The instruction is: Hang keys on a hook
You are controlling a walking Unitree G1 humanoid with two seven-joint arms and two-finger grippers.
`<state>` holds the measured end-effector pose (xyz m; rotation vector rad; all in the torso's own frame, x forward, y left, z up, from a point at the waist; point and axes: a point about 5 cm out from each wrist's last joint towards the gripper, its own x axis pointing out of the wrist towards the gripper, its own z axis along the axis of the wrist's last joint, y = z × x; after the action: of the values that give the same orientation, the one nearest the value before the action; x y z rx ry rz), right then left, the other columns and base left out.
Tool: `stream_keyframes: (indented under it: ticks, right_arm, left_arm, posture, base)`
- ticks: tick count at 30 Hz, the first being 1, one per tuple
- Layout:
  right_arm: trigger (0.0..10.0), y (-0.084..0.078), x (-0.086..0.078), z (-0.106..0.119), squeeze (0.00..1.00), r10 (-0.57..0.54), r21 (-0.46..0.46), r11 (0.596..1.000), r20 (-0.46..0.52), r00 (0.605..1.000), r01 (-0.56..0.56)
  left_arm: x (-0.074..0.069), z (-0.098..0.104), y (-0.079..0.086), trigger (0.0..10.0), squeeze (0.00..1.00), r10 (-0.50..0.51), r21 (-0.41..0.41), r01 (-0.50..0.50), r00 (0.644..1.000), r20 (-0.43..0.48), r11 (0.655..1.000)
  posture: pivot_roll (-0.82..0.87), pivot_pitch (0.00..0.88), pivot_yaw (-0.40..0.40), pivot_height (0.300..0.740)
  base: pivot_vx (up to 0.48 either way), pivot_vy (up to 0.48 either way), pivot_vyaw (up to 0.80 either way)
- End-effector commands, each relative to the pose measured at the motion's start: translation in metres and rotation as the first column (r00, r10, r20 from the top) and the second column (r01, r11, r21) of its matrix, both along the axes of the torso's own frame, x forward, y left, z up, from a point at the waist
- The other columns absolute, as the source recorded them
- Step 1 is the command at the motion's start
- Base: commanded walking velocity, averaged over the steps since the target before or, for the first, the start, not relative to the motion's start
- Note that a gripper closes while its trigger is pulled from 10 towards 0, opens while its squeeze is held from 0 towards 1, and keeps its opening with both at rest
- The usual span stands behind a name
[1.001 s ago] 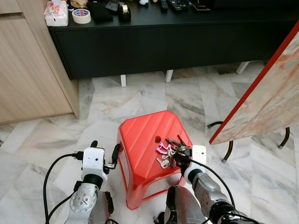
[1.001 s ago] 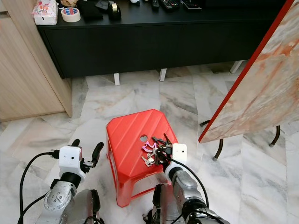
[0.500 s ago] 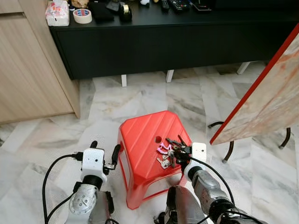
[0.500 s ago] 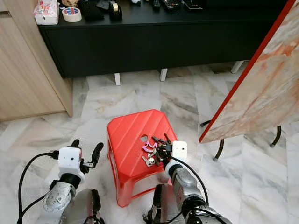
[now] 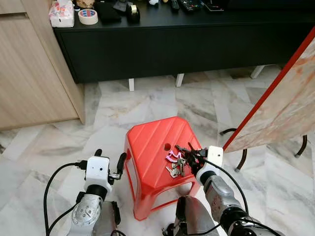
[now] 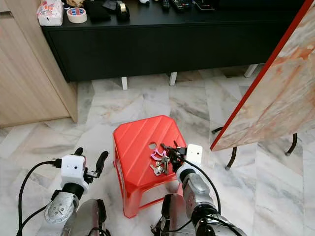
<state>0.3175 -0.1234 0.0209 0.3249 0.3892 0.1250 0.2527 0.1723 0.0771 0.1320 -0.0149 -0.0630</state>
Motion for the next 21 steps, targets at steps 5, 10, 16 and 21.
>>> stream_keyframes:
  ticks: [5, 10, 16, 21]
  right_arm:
    - [10.0, -0.011, 0.000, 0.000, 0.00, -0.055, 0.010, 0.998, 0.003, 0.998, 0.055]
    - [10.0, -0.015, -0.005, -0.007, 0.00, -0.083, 0.016, 0.996, -0.037, 0.996, 0.084]
    - [10.0, -0.014, -0.011, -0.015, 0.00, -0.085, 0.017, 0.996, -0.093, 0.992, 0.087]
    - [10.0, -0.009, -0.012, -0.017, 0.00, -0.068, 0.043, 0.996, -0.106, 0.992, 0.073]
  left_arm:
    - [0.001, -0.002, -0.003, 10.0, 0.00, -0.011, 0.024, 0.011, 1.000, -0.014, 1.000]
    - [0.001, -0.002, -0.004, 10.0, 0.00, -0.011, 0.025, 0.012, 1.000, -0.012, 1.000]
    - [-0.001, -0.001, -0.003, 10.0, 0.00, -0.016, 0.034, 0.016, 1.000, -0.012, 0.999]
    - [-0.003, -0.001, -0.003, 10.0, 0.00, -0.018, 0.042, 0.019, 1.000, -0.014, 0.999]
  posture:
    - [0.10, 0.192, -0.128, 0.606]
    - [0.10, 0.191, -0.127, 0.606]
    - [0.11, 0.195, -0.123, 0.606]
    - [0.11, 0.203, -0.122, 0.606]
  base:
    - [0.000, 0.000, 0.00]
    - [0.000, 0.000, 0.00]
    - [0.000, 0.000, 0.00]
    - [0.000, 0.000, 0.00]
